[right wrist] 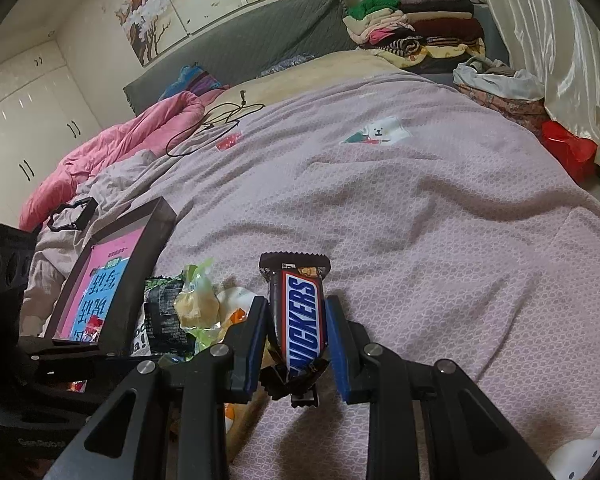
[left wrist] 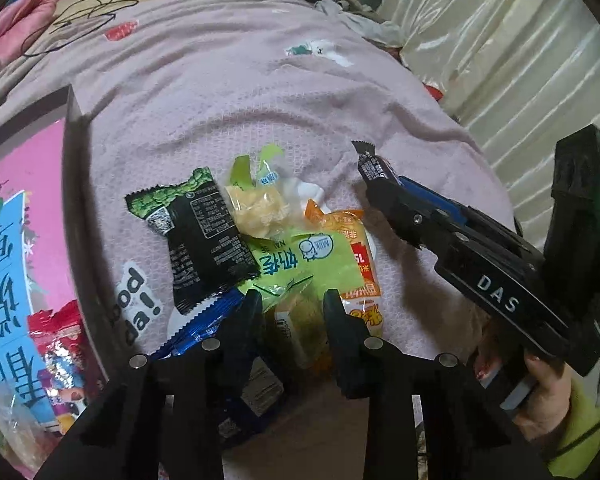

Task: Organize snacks
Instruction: 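Grasp the Snickers bar with the right tool while the left tool grasps a yellow-green packet, then carry the yellow-green packet with the left tool while the right tool carries the Snickers bar to the tray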

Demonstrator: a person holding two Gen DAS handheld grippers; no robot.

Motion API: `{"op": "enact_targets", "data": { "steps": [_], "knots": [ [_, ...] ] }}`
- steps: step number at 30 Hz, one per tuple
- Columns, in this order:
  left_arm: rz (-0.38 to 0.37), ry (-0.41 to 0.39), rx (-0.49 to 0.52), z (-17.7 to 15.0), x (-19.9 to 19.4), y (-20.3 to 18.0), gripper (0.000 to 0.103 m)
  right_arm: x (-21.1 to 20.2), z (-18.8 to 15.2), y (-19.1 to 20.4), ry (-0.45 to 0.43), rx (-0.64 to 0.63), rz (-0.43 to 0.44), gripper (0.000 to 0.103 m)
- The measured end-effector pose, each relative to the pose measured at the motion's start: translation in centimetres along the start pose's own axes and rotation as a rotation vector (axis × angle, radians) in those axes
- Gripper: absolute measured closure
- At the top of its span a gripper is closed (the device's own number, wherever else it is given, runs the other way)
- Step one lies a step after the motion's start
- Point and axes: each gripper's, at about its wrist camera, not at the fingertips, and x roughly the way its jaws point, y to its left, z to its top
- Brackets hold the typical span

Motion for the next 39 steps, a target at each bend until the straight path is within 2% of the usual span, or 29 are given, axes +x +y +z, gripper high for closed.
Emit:
{"op": "enact_targets", "data": {
  "steps": [7,19,39],
  "knots": [
    [-0.025,-0.050,-0.025,-0.5,-2.0,0.9,0.072,-0.5,-0.1,-0.1,-0.013,0.003,0.003,0.074],
    [-0.020,-0.151,-0.049,0.1,-6.4,2.1,0.073,-2.4,0.0,0.5,-0.073,-0.018,0.025,0.074],
    [0.049,-0.237,-0.129,-2.4,-11.7,6.8,0.073,-4.6,-0.6,7.0,-0.104,-0.149,0.102,0.074]
  ]
}}
